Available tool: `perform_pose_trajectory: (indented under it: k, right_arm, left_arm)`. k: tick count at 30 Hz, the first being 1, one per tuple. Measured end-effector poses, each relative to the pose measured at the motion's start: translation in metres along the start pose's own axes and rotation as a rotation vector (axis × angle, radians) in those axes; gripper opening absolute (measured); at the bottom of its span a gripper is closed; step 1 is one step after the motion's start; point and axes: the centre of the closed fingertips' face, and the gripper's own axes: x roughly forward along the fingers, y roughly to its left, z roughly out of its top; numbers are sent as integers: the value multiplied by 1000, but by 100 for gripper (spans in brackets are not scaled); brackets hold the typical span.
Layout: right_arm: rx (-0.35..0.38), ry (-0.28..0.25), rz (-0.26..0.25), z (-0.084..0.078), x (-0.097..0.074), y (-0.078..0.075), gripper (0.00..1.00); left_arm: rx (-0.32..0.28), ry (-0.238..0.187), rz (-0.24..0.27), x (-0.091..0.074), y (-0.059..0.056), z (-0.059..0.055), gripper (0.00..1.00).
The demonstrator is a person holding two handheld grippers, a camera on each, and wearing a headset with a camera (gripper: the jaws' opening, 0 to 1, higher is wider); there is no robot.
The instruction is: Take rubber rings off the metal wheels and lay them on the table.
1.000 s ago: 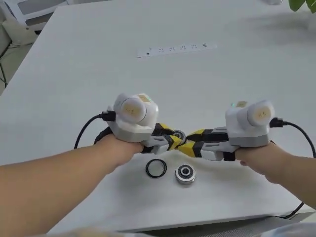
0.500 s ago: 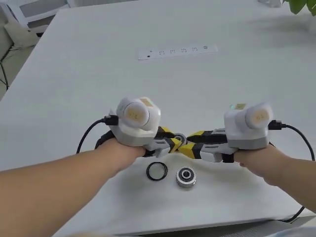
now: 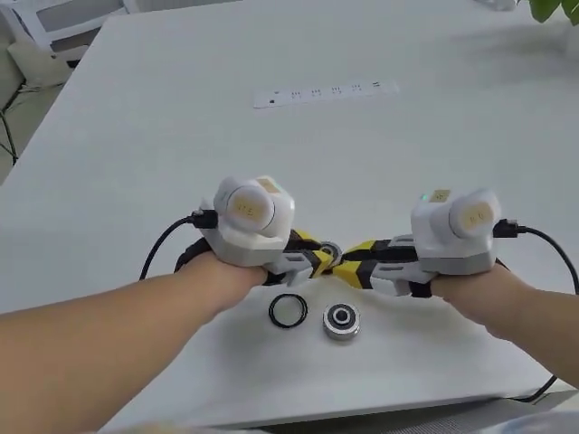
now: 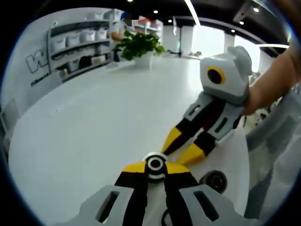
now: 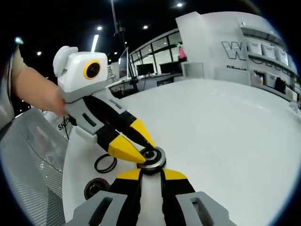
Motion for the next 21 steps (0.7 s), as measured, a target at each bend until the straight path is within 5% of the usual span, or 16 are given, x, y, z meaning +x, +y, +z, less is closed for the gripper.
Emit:
perform_pose_trajectory:
  k: [10, 19, 21]
  right_arm:
    - [22, -5, -12, 0, -1, -2, 3]
    - [128, -31, -28, 2, -7, -4, 0]
    - [201, -46, -28, 3, -8, -4, 0]
  left_arm:
    - [9, 2, 7, 1, 0, 0, 13]
    - [18, 3, 12, 0, 1, 0, 13]
    - [20, 4, 15, 0, 1, -1, 13]
